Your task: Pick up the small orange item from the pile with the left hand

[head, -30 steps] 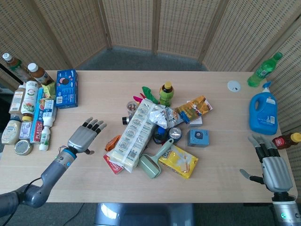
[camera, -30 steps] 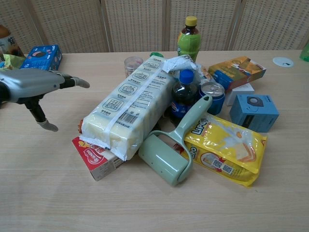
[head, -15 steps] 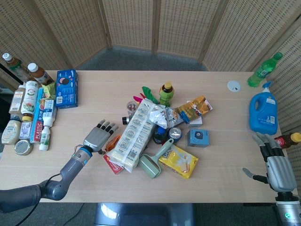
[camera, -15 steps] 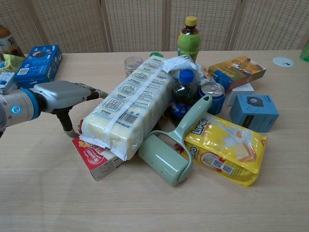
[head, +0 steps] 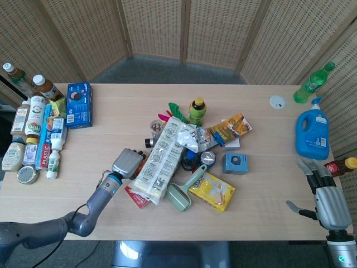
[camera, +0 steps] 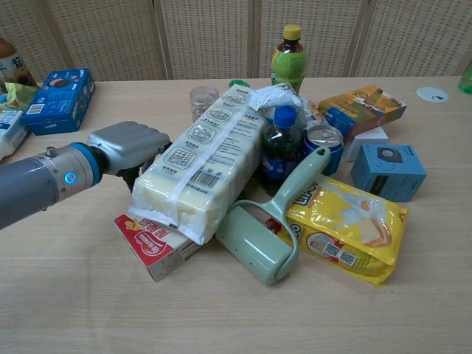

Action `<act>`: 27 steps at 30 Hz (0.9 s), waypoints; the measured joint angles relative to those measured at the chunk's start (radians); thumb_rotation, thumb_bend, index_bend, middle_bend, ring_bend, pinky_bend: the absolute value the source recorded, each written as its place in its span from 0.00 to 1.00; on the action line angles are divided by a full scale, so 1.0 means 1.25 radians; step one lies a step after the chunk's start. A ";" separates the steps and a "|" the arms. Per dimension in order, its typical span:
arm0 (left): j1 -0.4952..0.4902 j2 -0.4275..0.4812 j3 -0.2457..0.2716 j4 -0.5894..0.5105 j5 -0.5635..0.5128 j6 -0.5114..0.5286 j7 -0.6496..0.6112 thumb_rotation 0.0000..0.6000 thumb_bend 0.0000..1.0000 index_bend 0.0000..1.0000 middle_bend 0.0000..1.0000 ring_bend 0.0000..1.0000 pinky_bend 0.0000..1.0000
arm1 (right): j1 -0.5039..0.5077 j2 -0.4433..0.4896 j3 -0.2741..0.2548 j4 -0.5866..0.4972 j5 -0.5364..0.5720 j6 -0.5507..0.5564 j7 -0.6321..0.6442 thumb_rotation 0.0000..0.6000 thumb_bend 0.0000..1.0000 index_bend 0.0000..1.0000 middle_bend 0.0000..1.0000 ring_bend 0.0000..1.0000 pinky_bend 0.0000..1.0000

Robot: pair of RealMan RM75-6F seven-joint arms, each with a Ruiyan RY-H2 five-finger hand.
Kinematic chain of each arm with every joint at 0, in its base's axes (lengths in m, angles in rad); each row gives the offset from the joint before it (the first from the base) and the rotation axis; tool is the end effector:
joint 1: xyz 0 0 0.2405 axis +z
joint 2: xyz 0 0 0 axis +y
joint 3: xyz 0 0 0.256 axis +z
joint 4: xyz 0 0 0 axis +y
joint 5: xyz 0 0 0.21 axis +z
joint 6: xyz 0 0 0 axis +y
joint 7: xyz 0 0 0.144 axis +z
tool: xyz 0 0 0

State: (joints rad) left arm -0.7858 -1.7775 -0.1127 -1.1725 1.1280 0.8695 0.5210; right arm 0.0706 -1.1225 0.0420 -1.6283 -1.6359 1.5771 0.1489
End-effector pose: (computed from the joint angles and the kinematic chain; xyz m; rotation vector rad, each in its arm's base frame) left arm -0.1618 0.3432 -0.0879 -2.0365 -0.7208 -0.6781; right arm -0.2875 -0.1730 0.1602 1.3930 -0.9282 1.1491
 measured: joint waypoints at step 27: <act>0.069 0.504 -0.088 -0.523 0.030 0.211 0.049 1.00 0.04 0.80 0.69 0.76 0.75 | -0.008 0.014 -0.007 -0.025 -0.019 0.018 0.007 1.00 0.00 0.00 0.00 0.00 0.00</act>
State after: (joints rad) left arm -0.6997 -1.1473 -0.2233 -1.8268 1.1656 1.1327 0.5825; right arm 0.0602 -1.1048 0.0331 -1.6596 -1.6591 1.5991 0.1578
